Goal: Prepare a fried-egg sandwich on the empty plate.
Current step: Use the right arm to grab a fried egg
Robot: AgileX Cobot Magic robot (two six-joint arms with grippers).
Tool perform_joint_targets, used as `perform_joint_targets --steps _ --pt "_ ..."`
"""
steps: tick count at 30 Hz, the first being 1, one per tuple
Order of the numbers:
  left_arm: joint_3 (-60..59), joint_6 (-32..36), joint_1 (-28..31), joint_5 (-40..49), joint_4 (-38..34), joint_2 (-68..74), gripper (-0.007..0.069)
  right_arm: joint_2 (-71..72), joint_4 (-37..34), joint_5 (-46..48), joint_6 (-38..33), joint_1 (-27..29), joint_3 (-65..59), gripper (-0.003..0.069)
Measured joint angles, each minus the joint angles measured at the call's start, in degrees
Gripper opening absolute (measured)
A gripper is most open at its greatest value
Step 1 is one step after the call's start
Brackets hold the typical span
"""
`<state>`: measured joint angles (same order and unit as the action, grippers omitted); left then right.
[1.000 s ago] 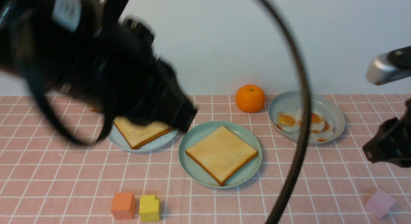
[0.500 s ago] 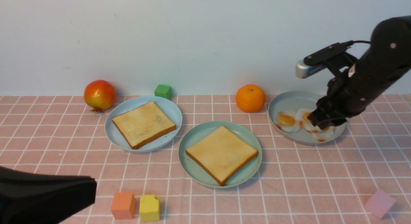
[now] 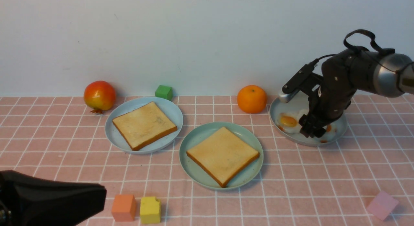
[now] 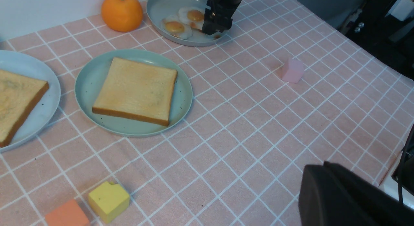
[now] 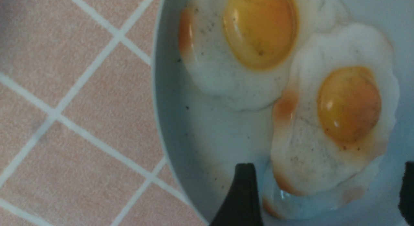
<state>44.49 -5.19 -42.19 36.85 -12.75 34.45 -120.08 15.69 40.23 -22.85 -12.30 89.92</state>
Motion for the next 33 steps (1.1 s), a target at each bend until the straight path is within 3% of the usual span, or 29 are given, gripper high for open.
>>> perform_joint_targets --steps 4,8,16,22,25,33 --pt "0.0 0.0 0.0 0.03 0.05 0.0 0.0012 -1.1 0.12 -1.08 0.0 0.0 0.19 0.0662" --pt "0.0 0.0 0.0 0.03 0.05 0.0 0.0012 -3.16 0.94 -2.46 0.02 0.0 0.44 0.0638" --pt "0.0 0.0 0.0 0.6 0.0 0.0 0.0012 -3.92 2.46 -3.82 0.07 0.0 0.63 0.0496" --pt "0.0 -0.13 0.0 0.89 -1.27 0.0 0.0012 -3.98 3.15 -3.24 0.16 -0.05 0.81 0.0284" --pt "0.0 -0.13 0.0 1.3 -1.46 0.0 0.0012 -3.98 3.21 -3.4 0.16 -0.23 0.93 0.0243" --pt "-0.05 -0.18 0.0 2.6 -1.97 0.0 0.0012 -3.25 3.41 -2.57 0.16 -0.71 1.04 0.0227"
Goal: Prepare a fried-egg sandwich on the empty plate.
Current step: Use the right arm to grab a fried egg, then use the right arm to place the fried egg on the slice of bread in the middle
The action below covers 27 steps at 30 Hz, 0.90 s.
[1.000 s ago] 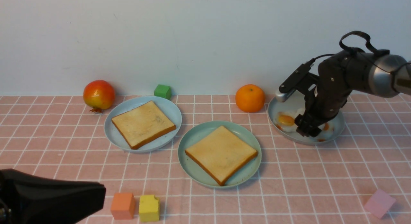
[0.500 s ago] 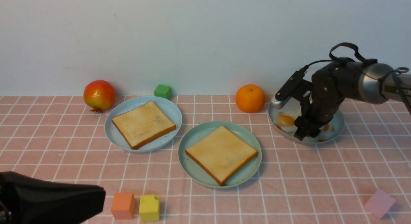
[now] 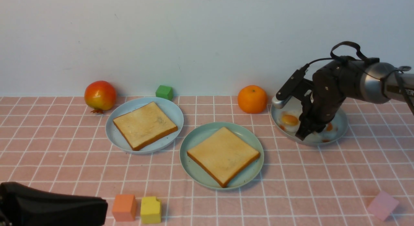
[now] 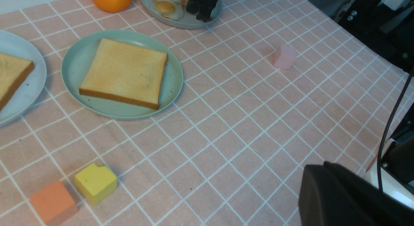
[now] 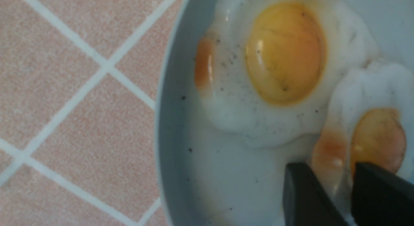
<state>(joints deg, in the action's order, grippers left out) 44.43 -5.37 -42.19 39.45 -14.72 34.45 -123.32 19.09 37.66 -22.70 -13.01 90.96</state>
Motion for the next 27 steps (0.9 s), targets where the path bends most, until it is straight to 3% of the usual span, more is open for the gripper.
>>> perform_joint_targets --steps 5,12,16,20,27 --pt "0.01 0.0 0.0 0.22 -0.12 0.0 0.0012 3.76 0.77 3.15 0.07 -1.48 -0.12 0.0101" --pt "0.01 -0.17 0.0 0.52 1.03 0.0 0.0012 11.09 2.61 9.48 1.55 -5.59 -0.57 0.0101" --pt "0.01 -2.09 0.0 1.44 4.43 0.25 0.0012 17.61 6.69 13.55 7.76 -10.15 -0.57 0.0101" --pt "0.01 -9.2 0.0 3.29 11.71 0.47 0.0012 24.12 5.97 18.55 16.05 -19.06 -1.67 0.0101" --pt "0.01 -18.96 0.0 5.83 21.8 0.47 0.0012 22.61 4.68 13.75 19.34 -32.92 -10.15 0.0101"
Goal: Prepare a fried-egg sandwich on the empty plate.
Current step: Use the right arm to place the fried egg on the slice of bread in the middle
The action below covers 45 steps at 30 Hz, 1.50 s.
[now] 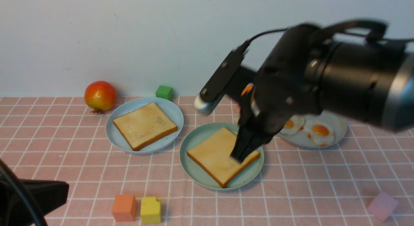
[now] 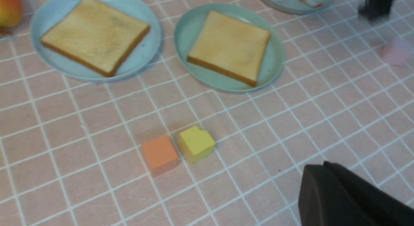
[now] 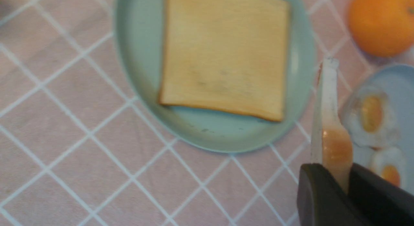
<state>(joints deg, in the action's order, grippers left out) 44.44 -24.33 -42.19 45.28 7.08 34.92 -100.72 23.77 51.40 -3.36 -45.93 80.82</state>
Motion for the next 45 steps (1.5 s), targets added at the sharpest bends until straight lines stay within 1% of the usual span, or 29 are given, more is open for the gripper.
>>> perform_joint_targets --steps 3,4,5,7,12,15,18,29,31,32,33,34,35,37,38,39,40,41,42,43,45 --pt "0.0 -0.1 0.0 0.05 0.28 0.0 0.0012 -2.86 3.22 -2.29 1.96 -1.36 -1.13 0.0101" --pt "0.0 -0.15 0.0 0.05 0.22 0.0 0.0012 -4.91 6.69 -4.8 4.0 -1.5 -1.32 0.0101" --pt "0.0 -0.15 0.0 0.05 0.22 0.0 0.0012 -5.09 7.08 -4.8 4.23 -1.5 -1.32 0.0101" --pt "0.0 -0.15 0.0 0.05 0.22 0.0 0.0012 -7.24 11.95 -7.78 7.42 -1.43 -1.32 0.0101" --pt "0.0 -0.15 0.0 0.0 0.05 0.0 0.0012 -10.15 18.13 -11.91 11.48 -1.36 -1.32 0.0101" --pt "0.0 -0.15 0.0 0.0 0.0 0.0 0.0012 -11.75 20.51 -13.18 12.77 -1.36 -1.32 0.0101" --pt "0.0 -0.15 0.0 0.0 0.0 0.0 0.0012 -13.19 21.64 -13.79 13.54 -1.36 -1.32 0.0101" --pt "0.0 -0.15 0.0 -0.12 -0.26 0.0 0.0012 -14.67 22.15 -13.47 13.55 -1.36 -1.32 0.0108" --pt "0.0 -0.15 0.0 -0.12 -0.26 0.0 0.0012 -14.67 21.96 -13.42 13.55 -1.36 -1.32 0.0153" --pt "0.0 -0.15 0.0 -0.12 -0.26 0.0 0.0012 -14.67 21.97 -13.36 13.55 -1.36 -1.32 0.0159" --pt "0.0 -0.15 0.0 -0.12 -0.26 0.0 0.0012 -14.67 21.15 -12.93 13.55 -1.36 -1.32 0.0219" --pt "0.0 -0.15 0.0 -0.12 -0.26 0.0 0.0012 -14.67 21.03 -12.8 13.55 -1.36 -1.32 0.0227" --pt "0.0 -0.15 0.0 -0.12 -0.26 0.0 0.0012 -14.67 20.46 -12.57 13.55 -1.36 -1.32 0.0262" --pt "0.0 -0.15 0.0 -0.17 -0.26 0.0 0.0012 -14.46 17.91 -11.96 13.55 -1.36 -1.32 0.0388" --pt "0.0 -0.15 0.0 -0.17 -0.26 0.0 0.0012 -14.41 17.64 -11.96 13.55 -1.36 -1.32 0.0398" --pt "0.0 -0.15 0.0 -0.17 -0.26 0.0 0.0012 -13.73 16.02 -11.9 13.55 -1.53 -1.32 0.0464" --pt "0.0 -0.22 0.0 -0.17 -0.26 0.0 0.0012 -13.16 15.36 -11.78 13.55 -1.74 -1.32 0.0507" --pt "0.0 -0.28 0.0 -0.17 -0.26 0.0 0.0012 -12.82 14.96 -11.7 13.55 -1.9 -1.32 0.0524" --pt "0.0 -0.57 0.0 -0.17 -0.41 0.0 0.0012 -11.26 13.32 -11.15 13.55 -2.37 -1.32 0.058" --pt "0.0 -0.63 0.0 -0.11 -0.55 0.0 0.0012 -10.05 12.12 -10.7 13.55 -2.62 -1.32 0.0606" --pt "0.0 -0.76 0.0 0.12 -0.85 0.05 0.0012 -6.71 8.97 -8.38 14.1 -3.14 -1.32 0.0629"
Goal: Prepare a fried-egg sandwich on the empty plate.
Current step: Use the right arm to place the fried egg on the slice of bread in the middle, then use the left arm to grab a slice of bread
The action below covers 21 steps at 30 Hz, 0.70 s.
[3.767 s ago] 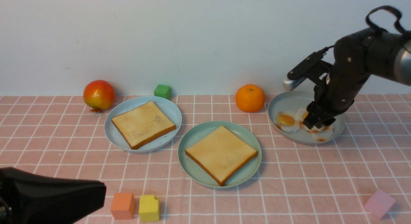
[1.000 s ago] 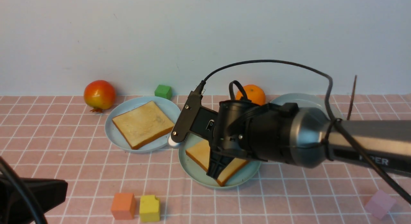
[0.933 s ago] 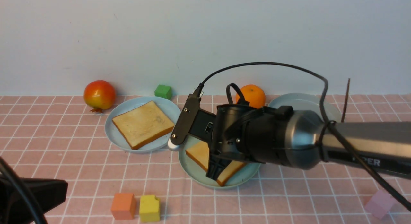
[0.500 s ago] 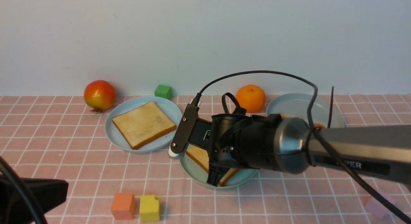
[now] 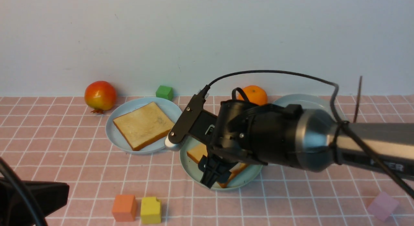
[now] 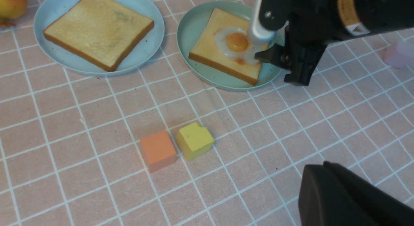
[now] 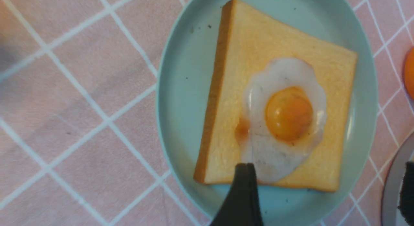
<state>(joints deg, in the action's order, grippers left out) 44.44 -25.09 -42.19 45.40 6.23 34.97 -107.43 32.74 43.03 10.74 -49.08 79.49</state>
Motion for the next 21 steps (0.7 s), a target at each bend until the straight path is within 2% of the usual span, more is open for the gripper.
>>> perform_joint_targets --steps 2,6,7,8,11,13,16,18,21 --pt "0.0 0.0 0.0 0.14 -0.05 0.07 0.0012 2.2 -1.78 1.33 0.37 -0.31 0.0 0.0627" --pt "0.0 0.0 0.0 0.59 -1.06 2.27 0.0012 10.91 -6.07 9.71 0.93 -1.57 0.0 0.0557" --pt "0.0 0.0 0.0 0.07 -1.36 5.24 0.0012 16.02 -7.68 14.46 0.93 -2.23 0.0 0.0491" --pt "0.0 0.05 0.0 -0.05 -1.44 5.65 0.0012 16.6 -7.86 15.7 0.93 -2.32 0.0 0.0482" --pt "0.69 1.75 0.07 -2.61 -1.49 13.78 0.0012 25.57 -12.26 24.54 0.98 -2.67 0.0 0.0325" --pt "2.75 3.71 1.29 -2.6 -2.43 19.1 0.0012 30.58 -15.31 27.14 1.1 -2.67 0.0 0.0217" --pt "7.84 10.31 6.63 -1.81 -7.24 27.06 0.0012 37.06 -20.66 28.04 1.16 -2.67 -0.58 0.0078" --pt "11.84 17.7 12.56 -0.58 -13.27 31.84 0.0012 41.22 -23.04 28.2 1.15 -2.67 -2.36 0.0006" --pt "16.94 30.57 21.32 1.75 -23.25 39.1 0.0012 45.86 -24.26 28.61 1.15 -2.67 -6.45 -0.0006"
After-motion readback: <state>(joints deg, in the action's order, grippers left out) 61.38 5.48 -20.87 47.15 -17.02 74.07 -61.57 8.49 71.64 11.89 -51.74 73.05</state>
